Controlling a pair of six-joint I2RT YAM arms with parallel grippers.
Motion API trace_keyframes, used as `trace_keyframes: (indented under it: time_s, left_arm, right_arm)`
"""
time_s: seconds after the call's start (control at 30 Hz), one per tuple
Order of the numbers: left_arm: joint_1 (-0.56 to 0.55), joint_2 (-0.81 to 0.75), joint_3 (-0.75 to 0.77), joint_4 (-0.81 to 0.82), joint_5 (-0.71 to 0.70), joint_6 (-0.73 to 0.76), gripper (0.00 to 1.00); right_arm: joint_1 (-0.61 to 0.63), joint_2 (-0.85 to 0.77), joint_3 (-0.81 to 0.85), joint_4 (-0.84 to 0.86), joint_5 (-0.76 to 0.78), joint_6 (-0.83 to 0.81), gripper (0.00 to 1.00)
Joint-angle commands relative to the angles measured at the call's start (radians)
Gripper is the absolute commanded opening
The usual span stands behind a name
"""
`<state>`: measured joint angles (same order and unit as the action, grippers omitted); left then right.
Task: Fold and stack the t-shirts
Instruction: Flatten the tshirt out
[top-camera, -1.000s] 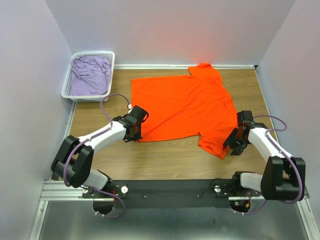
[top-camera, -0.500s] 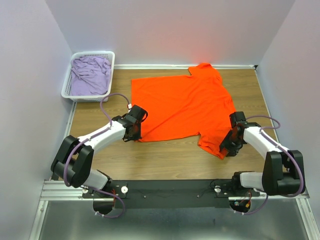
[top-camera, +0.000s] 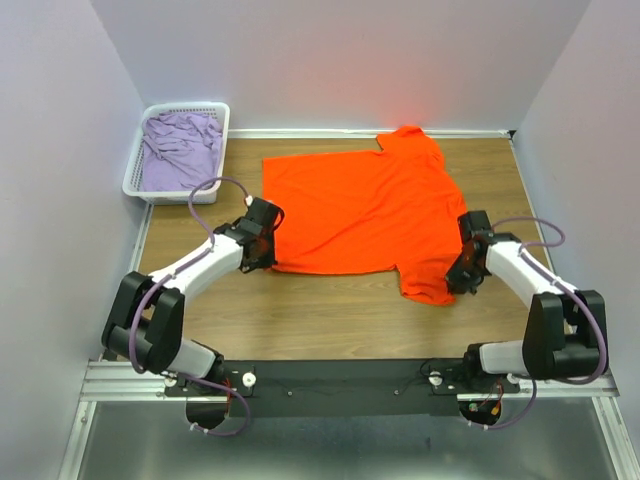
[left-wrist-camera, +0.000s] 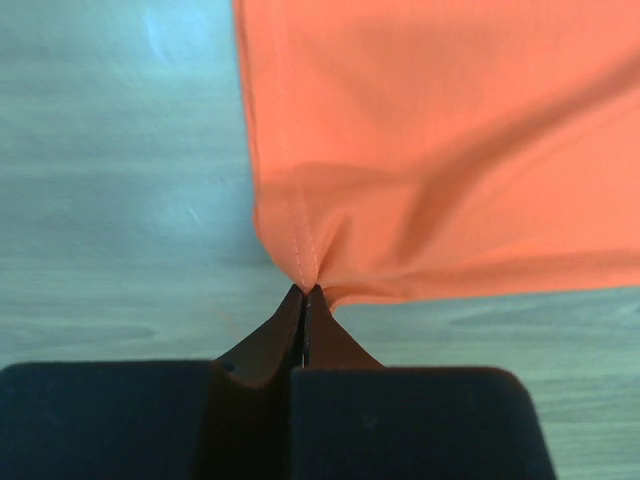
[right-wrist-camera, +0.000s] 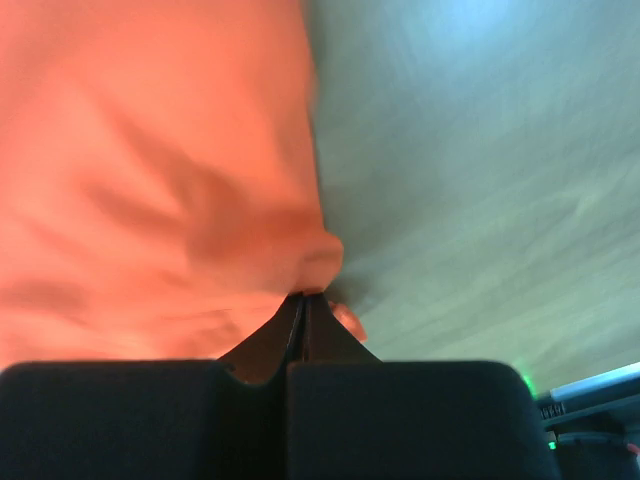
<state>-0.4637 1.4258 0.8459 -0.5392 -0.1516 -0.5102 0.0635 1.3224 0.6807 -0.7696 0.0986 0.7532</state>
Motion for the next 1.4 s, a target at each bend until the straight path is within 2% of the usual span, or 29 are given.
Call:
trace_keyframes:
  time_s: [0.0, 0.03, 0.13, 0.17, 0.2, 0.23, 0.27, 0.37, 0.4, 0.43, 0.5, 0.57, 0.63, 0.67, 0.8, 0.97, 1.17, 1.27, 1.37]
  left_arm:
    - [0.055, 0.037, 0.147, 0.058, -0.009, 0.068, 0.0]
    - [0.056, 0.057, 0.191, 0.059, -0.017, 0.079, 0.0]
    - [0.091, 0.139, 0.405, 0.05, -0.054, 0.125, 0.0]
    - [0.103, 0.184, 0.473, 0.03, -0.06, 0.137, 0.0]
    - [0.111, 0.208, 0.619, 0.013, -0.069, 0.151, 0.0]
    - [0.115, 0.229, 0.698, -0.002, -0.078, 0.157, 0.0]
    - [0.122, 0.263, 0.851, -0.027, -0.091, 0.163, 0.0]
    - [0.126, 0.315, 1.072, -0.063, -0.129, 0.182, 0.0]
    - [0.125, 0.323, 1.202, -0.067, -0.15, 0.188, 0.0]
    - [0.125, 0.326, 1.254, -0.065, -0.16, 0.202, 0.0]
    - [0.125, 0.296, 1.33, -0.039, -0.172, 0.22, 0.0]
    - [0.125, 0.234, 1.303, 0.054, -0.172, 0.24, 0.0]
    - [0.126, 0.095, 1.176, 0.143, -0.164, 0.251, 0.0]
    - [0.125, -0.013, 1.07, 0.244, -0.152, 0.262, 0.0]
    - [0.125, -0.215, 0.938, 0.377, -0.099, 0.282, 0.0]
    - [0.125, -0.339, 0.932, 0.345, -0.008, 0.286, 0.0]
    - [0.125, -0.337, 0.996, 0.213, 0.092, 0.291, 0.0]
    - [0.125, -0.321, 0.981, 0.174, 0.138, 0.288, 0.0]
    - [0.125, -0.315, 0.854, 0.203, 0.133, 0.288, 0.0]
  right_arm:
    - [0.001, 0.049, 0.236, 0.058, 0.177, -0.038, 0.01]
    - [0.002, 0.049, 0.237, 0.058, 0.178, -0.038, 0.01]
    - [0.001, 0.098, 0.448, 0.066, 0.28, -0.103, 0.0]
    - [-0.002, 0.131, 0.565, 0.069, 0.295, -0.118, 0.01]
    - [-0.004, 0.145, 0.623, 0.07, 0.306, -0.133, 0.01]
    - [-0.007, 0.164, 0.678, 0.073, 0.325, -0.162, 0.01]
    - [-0.005, 0.187, 0.797, 0.075, 0.337, -0.179, 0.01]
    - [-0.008, 0.231, 0.965, 0.079, 0.384, -0.242, 0.0]
    - [-0.011, 0.238, 1.012, 0.079, 0.395, -0.256, 0.01]
    - [-0.011, 0.239, 1.111, 0.081, 0.418, -0.288, 0.0]
    - [-0.013, 0.221, 1.187, 0.089, 0.435, -0.317, 0.01]
    - [-0.013, 0.186, 1.26, 0.118, 0.454, -0.376, 0.01]
    - [-0.011, 0.112, 1.287, 0.145, 0.452, -0.452, 0.01]
    - [-0.011, 0.085, 1.283, 0.183, 0.454, -0.478, 0.01]
    - [-0.013, -0.058, 1.289, 0.262, 0.426, -0.615, 0.01]
    - [-0.011, -0.169, 1.359, 0.308, 0.35, -0.786, 0.01]
    - [-0.013, -0.181, 1.444, 0.306, 0.14, -0.946, 0.0]
    - [-0.011, -0.184, 1.407, 0.306, 0.096, -0.991, 0.01]
    - [-0.013, -0.189, 1.3, 0.305, 0.05, -1.02, 0.0]
